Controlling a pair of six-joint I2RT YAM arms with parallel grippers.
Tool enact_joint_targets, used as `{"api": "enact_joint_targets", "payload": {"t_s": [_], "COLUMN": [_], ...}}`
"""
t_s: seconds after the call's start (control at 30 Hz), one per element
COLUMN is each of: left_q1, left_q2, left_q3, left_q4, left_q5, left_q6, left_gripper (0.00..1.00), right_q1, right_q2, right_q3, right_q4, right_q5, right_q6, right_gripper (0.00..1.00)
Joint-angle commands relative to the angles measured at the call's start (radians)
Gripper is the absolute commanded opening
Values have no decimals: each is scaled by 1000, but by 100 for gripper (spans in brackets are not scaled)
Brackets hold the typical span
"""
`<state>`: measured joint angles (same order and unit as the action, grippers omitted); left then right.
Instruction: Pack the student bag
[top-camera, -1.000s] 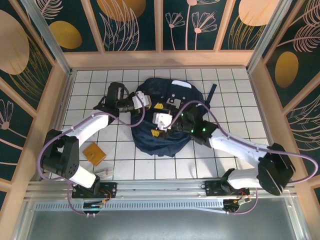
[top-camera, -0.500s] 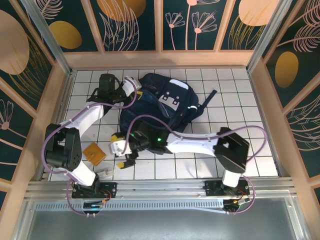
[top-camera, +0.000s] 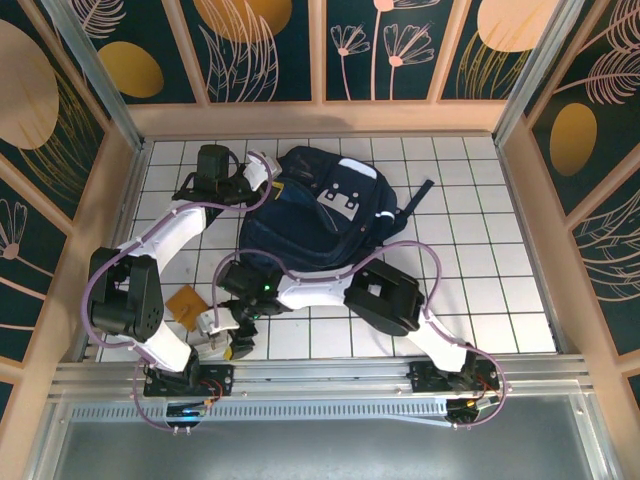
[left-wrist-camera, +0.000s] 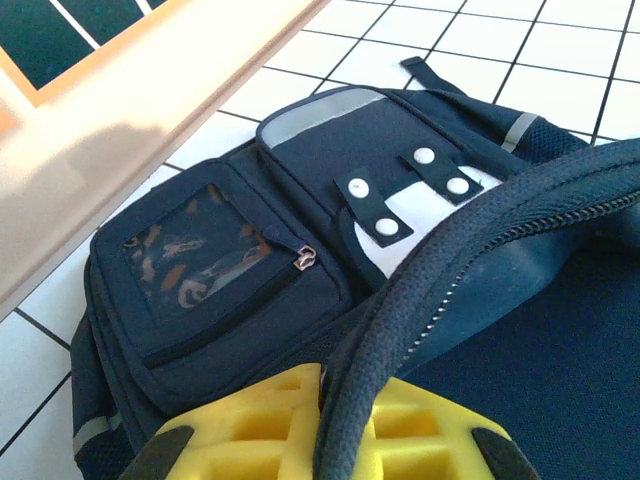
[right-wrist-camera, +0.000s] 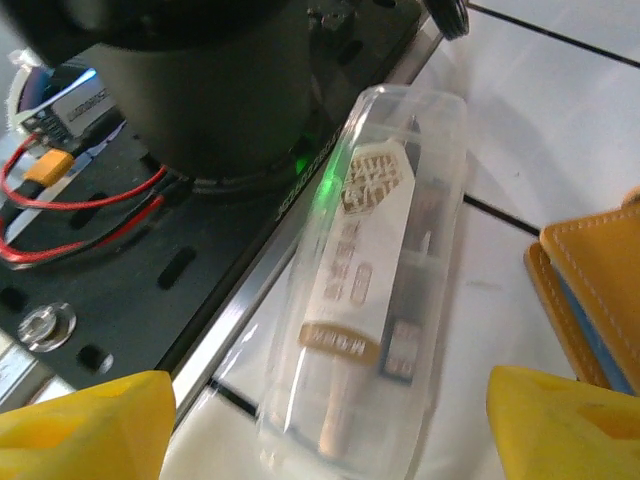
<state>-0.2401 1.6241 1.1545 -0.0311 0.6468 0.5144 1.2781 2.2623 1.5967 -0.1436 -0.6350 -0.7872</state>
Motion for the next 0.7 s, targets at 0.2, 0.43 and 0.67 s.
{"api": "enact_joint_targets", "payload": {"t_s": [0.2,0.43,0.67], "left_q1": [20,19,20], "left_q2": [-4,-4,-33], "left_q3": [48,51,35], "left_q4": [-10,-26,-36], "left_q5": [38,25,29], "left_q6": [-34,-35,-71], "left_gripper": [0,0,0], "right_q1": [38,16,-10], "right_q2": [58,77,96], "right_q3": [87,110,137], "right_q4": [-145,-185,-152], "right_q5": [204,188,95], "right_q6": [-37,12,62], "right_gripper": [69,55,29]}}
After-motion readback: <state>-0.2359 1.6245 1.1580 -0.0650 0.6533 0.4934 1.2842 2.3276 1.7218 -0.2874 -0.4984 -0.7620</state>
